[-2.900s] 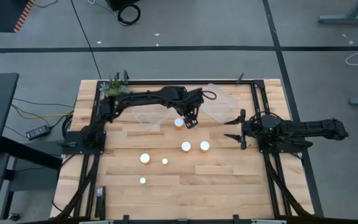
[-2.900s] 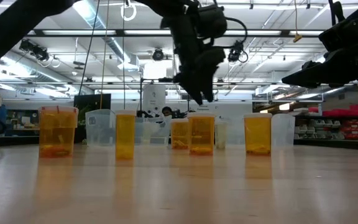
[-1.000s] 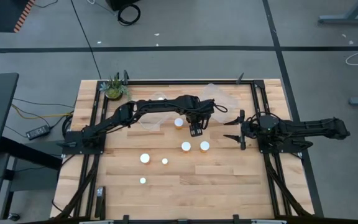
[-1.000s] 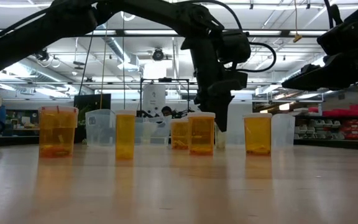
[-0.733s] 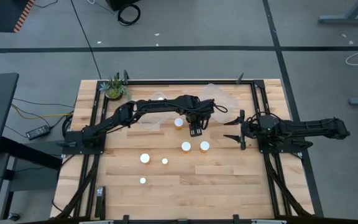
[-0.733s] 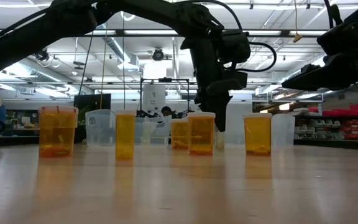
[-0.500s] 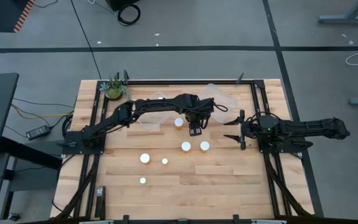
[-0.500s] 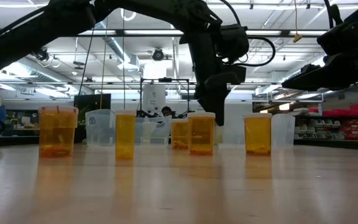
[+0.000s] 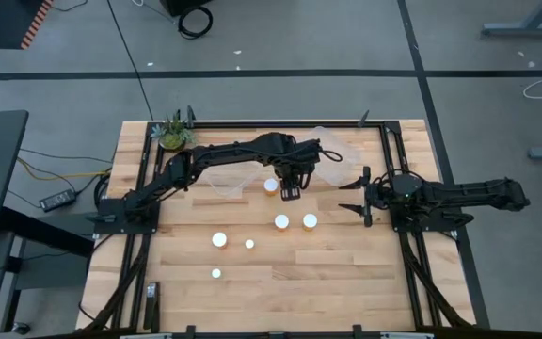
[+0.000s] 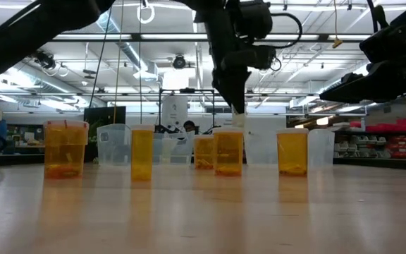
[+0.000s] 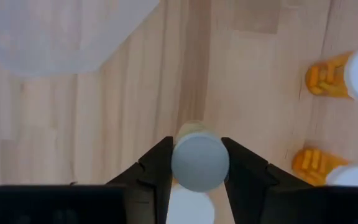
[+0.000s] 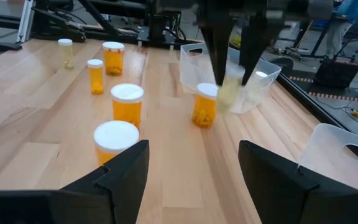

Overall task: Pick and place medicine bottles into bin by pill shape (circle, oval)
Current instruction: Put the top small yellow pill bottle into the left transparent bin

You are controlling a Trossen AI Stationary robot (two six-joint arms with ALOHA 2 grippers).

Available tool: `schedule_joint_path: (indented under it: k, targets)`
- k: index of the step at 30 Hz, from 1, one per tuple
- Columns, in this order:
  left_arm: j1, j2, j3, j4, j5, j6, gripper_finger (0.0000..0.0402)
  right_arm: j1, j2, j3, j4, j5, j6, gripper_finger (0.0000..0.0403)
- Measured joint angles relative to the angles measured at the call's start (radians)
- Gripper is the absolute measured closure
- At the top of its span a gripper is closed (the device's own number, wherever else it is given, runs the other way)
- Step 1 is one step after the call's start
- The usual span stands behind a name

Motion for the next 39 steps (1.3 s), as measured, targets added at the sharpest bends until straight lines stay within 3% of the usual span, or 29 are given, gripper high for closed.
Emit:
schedule_joint_path:
  k: [7,21,39]
  targets:
    - [0.000,-0.069,0.000,-0.077,-0.035,-0.032,0.0270,0.000,0.000,0.000,0.000,0.000,0.000,0.0148]
    - [0.006,-0.126,-0.019,-0.313,-0.201,-0.136,0.0272,0.000,0.000,0.000,-0.001,0.000,0.000,0.0148]
    - [0.006,-0.125,-0.025,-0.341,-0.260,-0.159,0.0276,0.000,0.000,0.000,0.000,0.000,0.000,0.0148]
